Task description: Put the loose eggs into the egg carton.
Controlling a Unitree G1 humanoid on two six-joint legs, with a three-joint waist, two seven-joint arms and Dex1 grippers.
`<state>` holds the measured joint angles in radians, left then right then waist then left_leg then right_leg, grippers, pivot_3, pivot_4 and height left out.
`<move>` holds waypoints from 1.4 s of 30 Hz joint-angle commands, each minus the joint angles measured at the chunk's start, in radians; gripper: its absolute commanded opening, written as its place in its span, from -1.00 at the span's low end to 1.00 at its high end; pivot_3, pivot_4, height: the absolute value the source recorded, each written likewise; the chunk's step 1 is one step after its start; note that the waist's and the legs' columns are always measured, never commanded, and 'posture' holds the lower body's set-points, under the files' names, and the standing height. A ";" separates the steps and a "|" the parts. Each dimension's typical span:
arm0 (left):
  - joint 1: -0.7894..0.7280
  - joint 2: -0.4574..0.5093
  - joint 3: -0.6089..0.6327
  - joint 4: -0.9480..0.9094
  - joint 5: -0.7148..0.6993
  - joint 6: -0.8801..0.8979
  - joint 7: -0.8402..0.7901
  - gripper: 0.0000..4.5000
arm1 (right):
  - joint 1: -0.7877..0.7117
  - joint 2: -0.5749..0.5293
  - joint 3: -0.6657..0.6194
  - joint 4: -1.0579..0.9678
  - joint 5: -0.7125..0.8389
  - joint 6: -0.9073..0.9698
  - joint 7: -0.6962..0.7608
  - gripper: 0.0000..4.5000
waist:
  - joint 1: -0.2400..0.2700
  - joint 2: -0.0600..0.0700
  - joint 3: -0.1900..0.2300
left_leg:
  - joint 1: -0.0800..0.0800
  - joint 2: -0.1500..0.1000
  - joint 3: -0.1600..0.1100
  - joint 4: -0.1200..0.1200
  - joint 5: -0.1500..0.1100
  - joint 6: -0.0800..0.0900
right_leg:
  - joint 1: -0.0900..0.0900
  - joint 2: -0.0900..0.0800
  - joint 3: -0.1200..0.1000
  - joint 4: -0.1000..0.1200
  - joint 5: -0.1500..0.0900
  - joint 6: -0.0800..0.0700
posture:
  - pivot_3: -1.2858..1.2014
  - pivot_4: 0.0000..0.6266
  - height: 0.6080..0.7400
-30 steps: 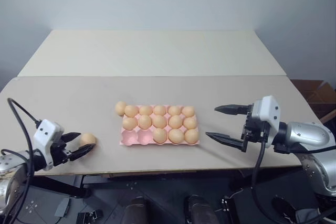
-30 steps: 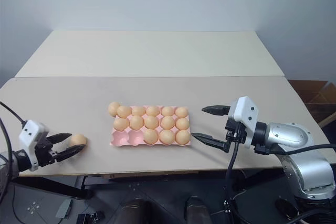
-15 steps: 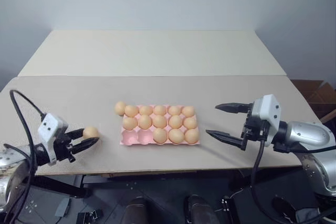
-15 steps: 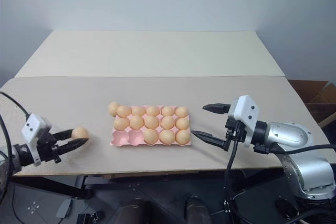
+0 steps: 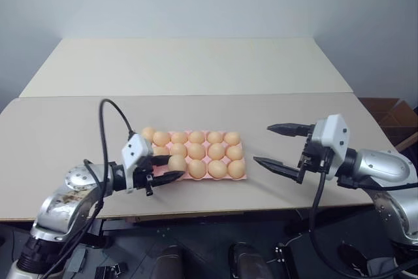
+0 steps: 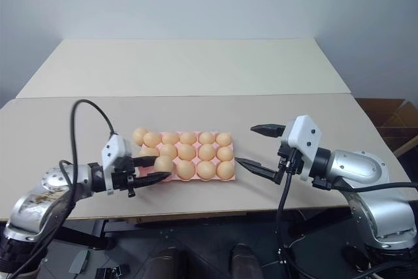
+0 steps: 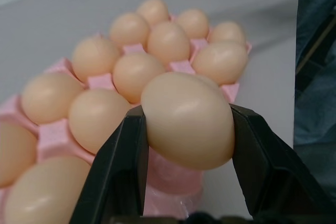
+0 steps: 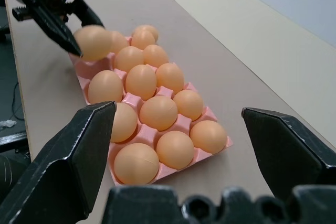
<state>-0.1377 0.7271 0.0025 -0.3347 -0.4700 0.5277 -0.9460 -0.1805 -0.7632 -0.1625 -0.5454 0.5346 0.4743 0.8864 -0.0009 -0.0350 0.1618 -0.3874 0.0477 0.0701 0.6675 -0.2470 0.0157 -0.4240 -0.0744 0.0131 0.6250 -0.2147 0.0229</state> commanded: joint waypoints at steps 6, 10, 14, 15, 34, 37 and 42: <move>-0.042 0.007 0.023 -0.010 0.037 -0.029 0.032 0.98 | -0.007 0.006 -0.010 -0.039 0.029 -0.004 -0.020 1.00 | 0.002 0.000 0.000 | -0.001 0.000 0.000 0.000 0.000 0.000 | 0.000 -0.001 0.000 -0.001 0.000 0.000 | 0.03 -0.52 1.00; -0.035 0.027 0.117 -0.032 -0.019 -0.014 0.026 0.98 | -0.007 0.007 -0.010 -0.038 0.030 -0.006 -0.020 1.00 | 0.000 0.000 0.000 | -0.001 0.000 0.000 0.000 0.000 0.000 | 0.000 -0.001 0.000 -0.001 0.000 0.000 | 0.03 -0.52 1.00; 0.023 0.093 0.307 0.012 -0.077 -0.047 -0.040 0.98 | -0.008 -0.003 -0.017 -0.026 0.038 -0.009 -0.004 1.00 | -0.007 0.000 0.000 | -0.001 0.000 0.000 0.000 0.000 0.000 | -0.001 0.000 0.000 0.000 0.000 0.000 | 0.03 -0.52 1.00; 0.049 0.120 0.369 0.040 -0.087 -0.051 -0.063 0.98 | -0.007 -0.008 -0.019 -0.018 0.040 -0.013 0.006 1.00 | -0.010 0.000 0.000 | -0.001 0.001 0.000 0.000 0.000 0.000 | -0.001 0.000 0.000 0.000 0.000 0.000 | 0.03 -0.52 1.00; 0.429 0.059 0.670 -0.007 -0.152 -0.077 -0.070 0.98 | 0.021 -0.044 -0.039 0.128 0.044 -0.053 0.133 1.00 | 0.001 0.000 0.000 | 0.001 0.002 0.001 0.001 0.000 0.000 | 0.000 -0.002 -0.001 0.000 -0.007 -0.004 | 0.03 -0.52 1.00; 0.384 0.056 0.629 -0.025 -0.158 -0.017 0.012 0.98 | 0.014 -0.048 -0.041 0.129 0.040 -0.052 0.135 1.00 | 0.004 0.000 0.000 | 0.002 0.002 0.001 0.000 0.000 0.000 | 0.000 -0.001 -0.001 0.001 -0.007 -0.004 | 0.03 -0.52 1.00; 0.221 0.060 0.507 0.003 -0.154 0.105 0.148 0.98 | 0.017 -0.043 -0.044 0.107 0.044 -0.046 0.122 1.00 | 0.009 -0.001 0.000 | 0.001 0.001 0.001 0.000 0.000 0.000 | 0.000 -0.001 0.000 0.000 -0.001 0.001 | 0.03 -0.52 1.00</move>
<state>0.1233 0.7825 0.5372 -0.3300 -0.6193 0.5985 -0.8437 -0.1515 -0.7986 -0.1774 -0.4052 0.5649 0.4442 1.0173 0.0080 -0.0355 0.1617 -0.3869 0.0483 0.0709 0.6681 -0.2471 0.0155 -0.4238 -0.0756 0.0125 0.6253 -0.2157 0.0238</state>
